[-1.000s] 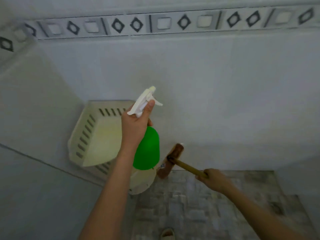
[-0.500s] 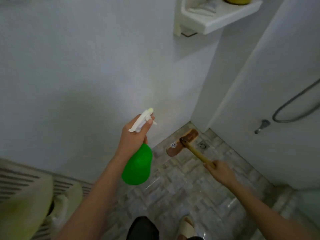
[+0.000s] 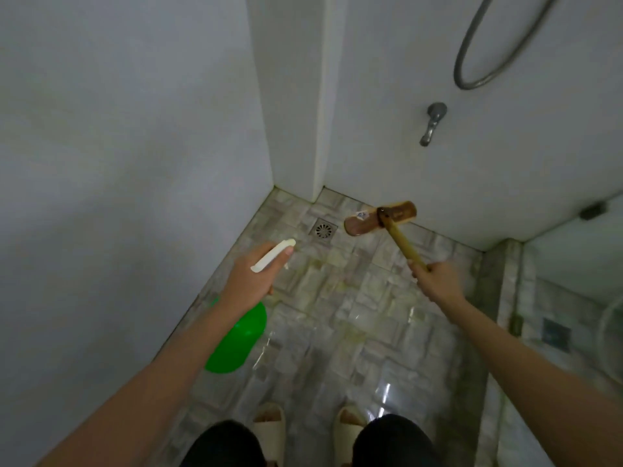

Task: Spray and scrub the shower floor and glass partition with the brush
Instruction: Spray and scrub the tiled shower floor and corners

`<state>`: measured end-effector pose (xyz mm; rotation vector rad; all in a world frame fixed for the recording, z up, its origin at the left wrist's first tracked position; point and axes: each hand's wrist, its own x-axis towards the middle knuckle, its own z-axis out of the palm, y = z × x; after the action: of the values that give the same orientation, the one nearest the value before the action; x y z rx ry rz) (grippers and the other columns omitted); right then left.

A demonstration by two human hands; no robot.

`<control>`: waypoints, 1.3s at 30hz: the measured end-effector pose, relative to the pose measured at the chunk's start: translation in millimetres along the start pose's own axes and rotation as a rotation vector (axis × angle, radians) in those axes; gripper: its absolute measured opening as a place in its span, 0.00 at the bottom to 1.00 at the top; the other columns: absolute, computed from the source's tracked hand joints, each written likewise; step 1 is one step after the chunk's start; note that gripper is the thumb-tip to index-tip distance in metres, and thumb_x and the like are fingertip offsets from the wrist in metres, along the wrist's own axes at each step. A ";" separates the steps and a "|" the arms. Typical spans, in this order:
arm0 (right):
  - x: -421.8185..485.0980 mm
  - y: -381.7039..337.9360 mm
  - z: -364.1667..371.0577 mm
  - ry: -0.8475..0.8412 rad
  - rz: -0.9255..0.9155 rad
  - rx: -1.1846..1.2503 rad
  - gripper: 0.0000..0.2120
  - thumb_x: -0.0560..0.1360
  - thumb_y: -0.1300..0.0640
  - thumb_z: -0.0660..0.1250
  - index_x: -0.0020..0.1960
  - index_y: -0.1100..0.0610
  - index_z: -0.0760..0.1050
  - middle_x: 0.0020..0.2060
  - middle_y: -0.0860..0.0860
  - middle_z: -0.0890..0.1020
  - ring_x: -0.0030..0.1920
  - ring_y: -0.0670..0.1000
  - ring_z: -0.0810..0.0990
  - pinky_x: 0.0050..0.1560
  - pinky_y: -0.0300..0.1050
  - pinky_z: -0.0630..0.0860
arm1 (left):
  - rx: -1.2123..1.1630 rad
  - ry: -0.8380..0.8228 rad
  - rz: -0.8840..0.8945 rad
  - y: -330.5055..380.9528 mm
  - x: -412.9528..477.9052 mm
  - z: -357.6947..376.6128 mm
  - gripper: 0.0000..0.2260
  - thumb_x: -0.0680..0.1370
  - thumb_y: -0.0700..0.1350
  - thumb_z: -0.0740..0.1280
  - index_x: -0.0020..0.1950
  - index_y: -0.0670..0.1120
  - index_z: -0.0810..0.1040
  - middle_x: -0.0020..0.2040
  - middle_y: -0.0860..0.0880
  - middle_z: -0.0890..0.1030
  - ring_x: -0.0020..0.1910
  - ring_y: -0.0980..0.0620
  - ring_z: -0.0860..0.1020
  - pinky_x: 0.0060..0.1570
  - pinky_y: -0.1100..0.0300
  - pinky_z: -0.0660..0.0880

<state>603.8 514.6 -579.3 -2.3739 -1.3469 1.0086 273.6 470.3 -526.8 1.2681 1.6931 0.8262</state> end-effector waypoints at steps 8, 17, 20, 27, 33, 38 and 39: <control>142.9 108.5 148.0 0.010 0.097 0.126 0.25 0.77 0.44 0.62 0.46 0.67 0.79 0.35 0.58 0.79 0.32 0.54 0.76 0.32 0.44 0.72 | 0.146 -0.117 0.026 -192.4 84.7 108.3 0.11 0.82 0.56 0.65 0.47 0.52 0.83 0.27 0.52 0.78 0.20 0.59 0.71 0.24 0.67 0.70; 223.9 153.6 219.3 -0.051 0.050 0.124 0.21 0.78 0.49 0.63 0.42 0.68 0.77 0.29 0.58 0.75 0.25 0.51 0.69 0.27 0.41 0.66 | 0.304 -0.149 0.056 -316.4 112.6 176.0 0.28 0.81 0.60 0.64 0.34 0.38 0.72 0.27 0.47 0.72 0.24 0.52 0.70 0.30 0.55 0.67; 224.5 160.7 223.2 -0.077 0.078 0.109 0.22 0.78 0.47 0.63 0.43 0.68 0.77 0.29 0.57 0.74 0.25 0.50 0.68 0.27 0.41 0.65 | 0.257 -0.120 0.027 -332.5 107.9 185.1 0.26 0.81 0.59 0.66 0.28 0.45 0.67 0.24 0.49 0.68 0.24 0.50 0.68 0.31 0.54 0.66; 220.6 160.4 214.4 -0.087 -0.001 -0.048 0.15 0.80 0.52 0.60 0.61 0.61 0.72 0.37 0.57 0.79 0.28 0.51 0.73 0.26 0.40 0.69 | 0.171 -0.153 -0.034 -333.1 96.8 205.1 0.26 0.81 0.57 0.65 0.37 0.35 0.81 0.23 0.50 0.76 0.18 0.56 0.71 0.23 0.64 0.68; 208.9 159.7 216.8 -0.089 -0.122 -0.254 0.22 0.81 0.47 0.53 0.75 0.44 0.60 0.38 0.55 0.79 0.29 0.51 0.75 0.27 0.40 0.72 | 0.168 -0.154 -0.002 -333.1 90.4 225.5 0.29 0.80 0.59 0.66 0.35 0.33 0.78 0.25 0.46 0.74 0.23 0.48 0.72 0.30 0.55 0.69; 204.6 164.2 210.4 -0.088 -0.130 -0.379 0.21 0.82 0.49 0.51 0.75 0.42 0.58 0.36 0.55 0.76 0.30 0.52 0.72 0.28 0.43 0.72 | 0.205 -0.266 -0.005 -323.5 87.6 242.3 0.25 0.81 0.59 0.65 0.33 0.40 0.80 0.21 0.52 0.76 0.17 0.57 0.72 0.24 0.63 0.68; 205.3 167.2 206.7 -0.085 -0.112 -0.388 0.21 0.82 0.49 0.50 0.75 0.42 0.58 0.37 0.55 0.75 0.29 0.52 0.72 0.27 0.43 0.71 | 0.205 -0.280 -0.006 -323.1 86.6 247.3 0.26 0.80 0.59 0.66 0.34 0.38 0.80 0.24 0.50 0.78 0.18 0.55 0.73 0.24 0.62 0.69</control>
<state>647.6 565.2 -908.5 -2.5054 -1.8300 0.8923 354.5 471.3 -934.8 1.4425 1.5816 0.4531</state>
